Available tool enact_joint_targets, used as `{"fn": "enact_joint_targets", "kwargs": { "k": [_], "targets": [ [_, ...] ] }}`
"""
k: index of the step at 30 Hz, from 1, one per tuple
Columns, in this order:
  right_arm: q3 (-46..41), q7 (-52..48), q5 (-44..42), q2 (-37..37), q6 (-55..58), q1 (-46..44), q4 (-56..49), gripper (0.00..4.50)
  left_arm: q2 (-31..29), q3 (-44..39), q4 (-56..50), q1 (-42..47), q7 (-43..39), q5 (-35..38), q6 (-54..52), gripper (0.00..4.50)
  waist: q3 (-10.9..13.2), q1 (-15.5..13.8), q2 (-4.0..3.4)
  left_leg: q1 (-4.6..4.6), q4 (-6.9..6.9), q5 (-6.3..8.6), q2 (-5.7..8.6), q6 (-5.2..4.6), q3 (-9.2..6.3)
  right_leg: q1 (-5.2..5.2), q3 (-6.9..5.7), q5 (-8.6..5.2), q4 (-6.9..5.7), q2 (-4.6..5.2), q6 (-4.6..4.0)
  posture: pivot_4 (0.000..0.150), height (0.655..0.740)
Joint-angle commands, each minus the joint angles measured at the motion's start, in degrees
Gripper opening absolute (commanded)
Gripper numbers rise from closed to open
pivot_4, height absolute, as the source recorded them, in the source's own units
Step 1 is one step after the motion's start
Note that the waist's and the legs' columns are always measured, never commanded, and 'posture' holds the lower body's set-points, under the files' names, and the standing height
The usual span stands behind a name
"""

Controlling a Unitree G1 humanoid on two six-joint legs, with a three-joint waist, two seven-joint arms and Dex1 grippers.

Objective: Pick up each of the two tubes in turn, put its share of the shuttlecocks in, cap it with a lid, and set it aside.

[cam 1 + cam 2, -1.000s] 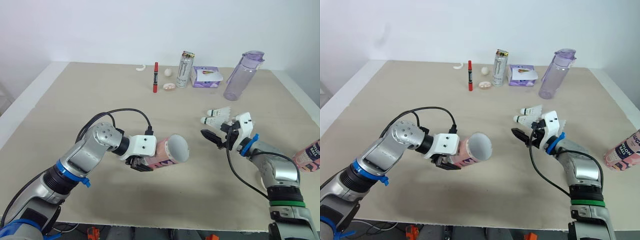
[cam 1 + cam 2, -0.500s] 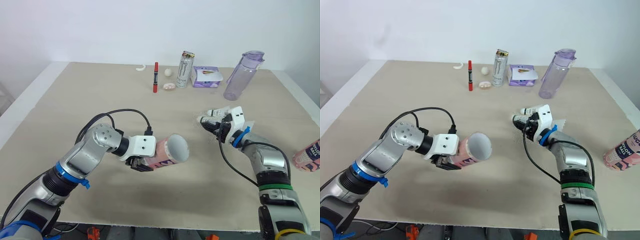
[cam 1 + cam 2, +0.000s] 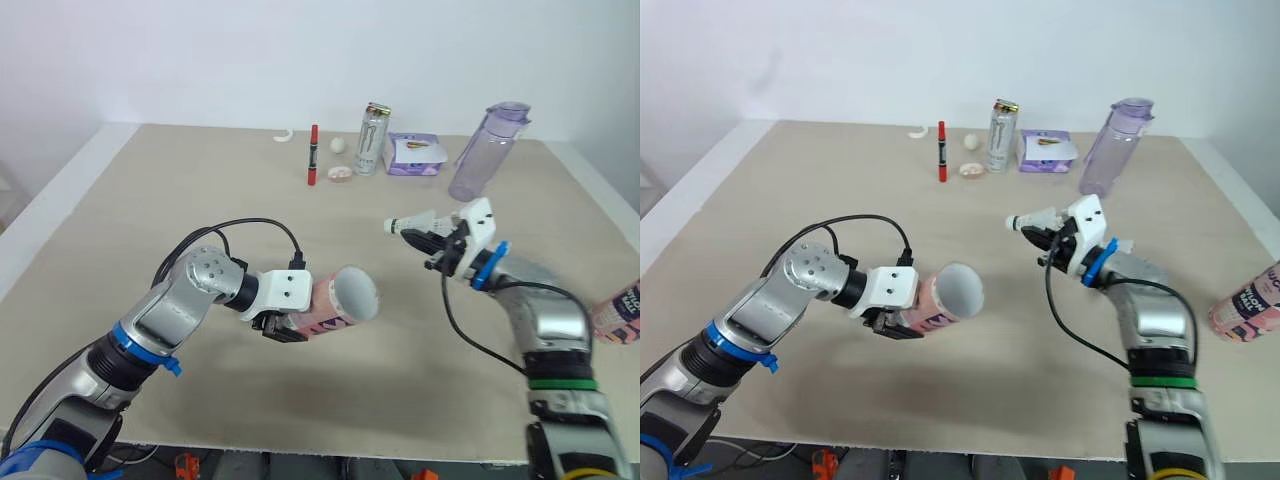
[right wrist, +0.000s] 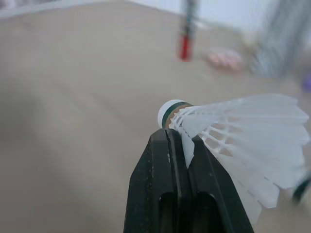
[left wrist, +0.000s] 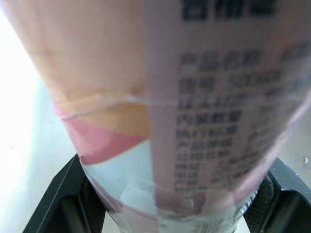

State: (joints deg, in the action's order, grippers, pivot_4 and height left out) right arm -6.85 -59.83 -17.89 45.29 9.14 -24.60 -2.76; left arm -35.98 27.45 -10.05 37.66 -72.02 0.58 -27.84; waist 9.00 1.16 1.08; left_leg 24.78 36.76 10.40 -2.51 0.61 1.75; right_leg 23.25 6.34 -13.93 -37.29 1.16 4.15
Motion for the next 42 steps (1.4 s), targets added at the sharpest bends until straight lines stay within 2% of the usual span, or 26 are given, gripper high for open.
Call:
{"fn": "enact_joint_targets", "kwargs": {
  "k": [1, 4, 9, 22, 24, 25, 26, 27, 30, 31, 32, 33, 34, 38, 42],
  "targets": [
    [-2.1, -9.5, 0.6, 7.3, -10.9, -0.9, -9.0, 0.04, 0.5, 0.0, 3.3, 0.2, 0.4, 0.1, -2.1, 3.14, -0.1, 0.1, 0.05, -0.06, -0.02, 0.0, 0.0, 0.0, 0.01, -0.04, 0.02, 0.0, 0.02, 0.0, 0.0, 0.15, 0.74],
    [-1.9, -12.8, -1.4, 11.7, -13.2, -1.4, -15.4, 0.04, 1.1, -0.3, 4.2, 1.1, -0.6, 1.6, -4.6, 3.14, -0.1, 0.2, 0.19, -0.25, -0.06, 0.0, -0.08, 0.0, -0.02, -0.13, -0.01, 0.02, 0.02, -0.07, -0.09, 0.15, 0.74],
    [2.2, -12.8, -1.4, 11.4, -13.2, -3.6, -20.9, 0.04, 1.6, 0.9, 6.5, 3.1, -0.1, 0.2, -4.2, 3.14, -0.1, 0.2, 0.2, -0.24, -0.04, -0.01, -0.06, 0.0, -0.03, -0.09, -0.02, 0.06, 0.02, -0.01, -0.16, 0.15, 0.74],
    [10.1, -12.9, 2.3, 8.7, -15.0, -7.8, -20.6, 0.04, 1.3, 1.7, 6.0, 4.6, 0.9, -0.2, -5.8, 3.14, -0.1, 0.1, 0.23, -0.11, -0.04, -0.02, -0.03, 0.01, 0.14, 0.05, -0.03, 0.04, 0.03, 0.14, -0.17, 0.15, 0.74],
    [10.3, -13.3, 1.8, 8.9, -14.7, -7.9, -20.8, 0.69, 1.3, 1.6, 5.9, 4.9, 1.0, -0.2, -6.3, 3.14, -0.1, 0.1, 0.23, -0.12, -0.04, -0.02, -0.03, 0.01, 0.14, 0.05, -0.03, 0.05, 0.03, 0.14, -0.18, 0.15, 0.74],
    [10.2, -13.4, 1.5, 9.2, -14.5, -7.8, -21.1, 0.86, 1.2, 1.5, 5.8, 5.0, 1.1, -0.2, -6.5, 3.14, -0.1, 0.1, 0.23, -0.12, -0.04, -0.02, -0.03, 0.01, 0.13, 0.05, -0.03, 0.05, 0.02, 0.14, -0.18, 0.15, 0.74],
    [10.0, -13.7, 1.1, 9.6, -14.2, -7.7, -21.3, 1.29, 1.3, 1.5, 6.0, 5.2, 1.3, -0.4, -6.6, 3.14, -0.1, 0.1, 0.24, -0.12, -0.03, -0.02, -0.03, 0.01, 0.13, 0.05, -0.03, 0.05, 0.02, 0.13, -0.18, 0.15, 0.74],
    [9.7, -13.9, 0.8, 9.8, -14.0, -7.5, -21.5, 1.93, 1.3, 1.5, 6.0, 5.3, 1.5, -0.4, -6.7, 3.14, -0.1, 0.1, 0.24, -0.12, -0.03, -0.02, -0.03, 0.01, 0.14, 0.05, -0.03, 0.05, 0.02, 0.13, -0.19, 0.15, 0.74],
    [7.4, -14.2, -1.4, 10.6, -12.8, -6.6, -22.1, 2.88, 1.2, 1.7, 6.2, 5.6, 1.7, -0.6, -6.8, 3.14, -0.1, 0.1, 0.24, -0.12, -0.04, -0.02, -0.04, 0.01, 0.13, 0.06, -0.03, 0.05, 0.02, 0.12, -0.19, 0.15, 0.74],
    [6.6, -14.1, -2.2, 10.8, -12.3, -6.3, -22.3, 3.42, 1.2, 1.8, 6.2, 5.6, 1.8, -0.6, -6.8, 3.14, -0.1, 0.1, 0.24, -0.12, -0.06, -0.02, -0.05, 0.01, 0.14, 0.06, -0.03, 0.04, 0.02, 0.12, -0.19, 0.15, 0.74],
    [4.3, -12.0, -5.1, 10.4, -8.9, -5.4, -22.3, 3.88, 1.1, 2.1, 6.2, 5.6, 1.8, -0.8, -6.6, 3.14, -0.1, 0.1, 0.24, -0.12, -0.06, -0.02, -0.05, 0.01, 0.14, 0.06, -0.03, 0.04, 0.02, 0.12, -0.19, 0.15, 0.74],
    [1.1, -8.9, -8.0, 9.9, -4.3, -3.8, -21.6, 4.04, 1.0, 2.3, 6.2, 5.6, 1.9, -0.8, -6.6, 3.14, 0.0, 0.1, 0.28, -0.12, -0.06, -0.02, -0.05, 0.01, 0.14, 0.07, -0.03, 0.04, 0.02, 0.12, -0.19, 0.15, 0.74],
    [-2.0, -5.3, -10.8, 9.3, 1.1, -1.9, -20.7, 4.46, 1.0, 2.4, 6.0, 5.5, 1.9, -0.8, -6.7, 3.14, 0.0, 0.1, 0.31, -0.09, -0.06, -0.02, -0.05, 0.01, 0.11, 0.06, -0.05, 0.03, 0.03, 0.12, -0.19, 0.15, 0.74],
    [-9.5, 3.0, -10.3, 6.9, 7.8, 5.2, -13.9, 4.46, 1.1, 2.7, 5.7, 5.6, 2.2, -0.7, -6.8, 3.14, -0.1, 0.0, 0.48, -0.08, -0.03, -0.02, -0.04, 0.01, 0.02, -0.01, -0.08, 0.02, 0.03, 0.13, -0.2, 0.15, 0.74],
    [-16.7, 13.3, -5.9, 2.0, 6.0, 11.7, -1.6, 4.46, 1.3, 3.0, 5.0, 5.4, 2.3, -0.4, -7.0, 3.14, -0.1, 0.1, 0.61, -0.09, -0.03, -0.02, -0.02, 0.0, 0.09, 0.02, -0.05, 0.07, 0.05, 0.14, -0.22, 0.15, 0.74]
  ]
}}
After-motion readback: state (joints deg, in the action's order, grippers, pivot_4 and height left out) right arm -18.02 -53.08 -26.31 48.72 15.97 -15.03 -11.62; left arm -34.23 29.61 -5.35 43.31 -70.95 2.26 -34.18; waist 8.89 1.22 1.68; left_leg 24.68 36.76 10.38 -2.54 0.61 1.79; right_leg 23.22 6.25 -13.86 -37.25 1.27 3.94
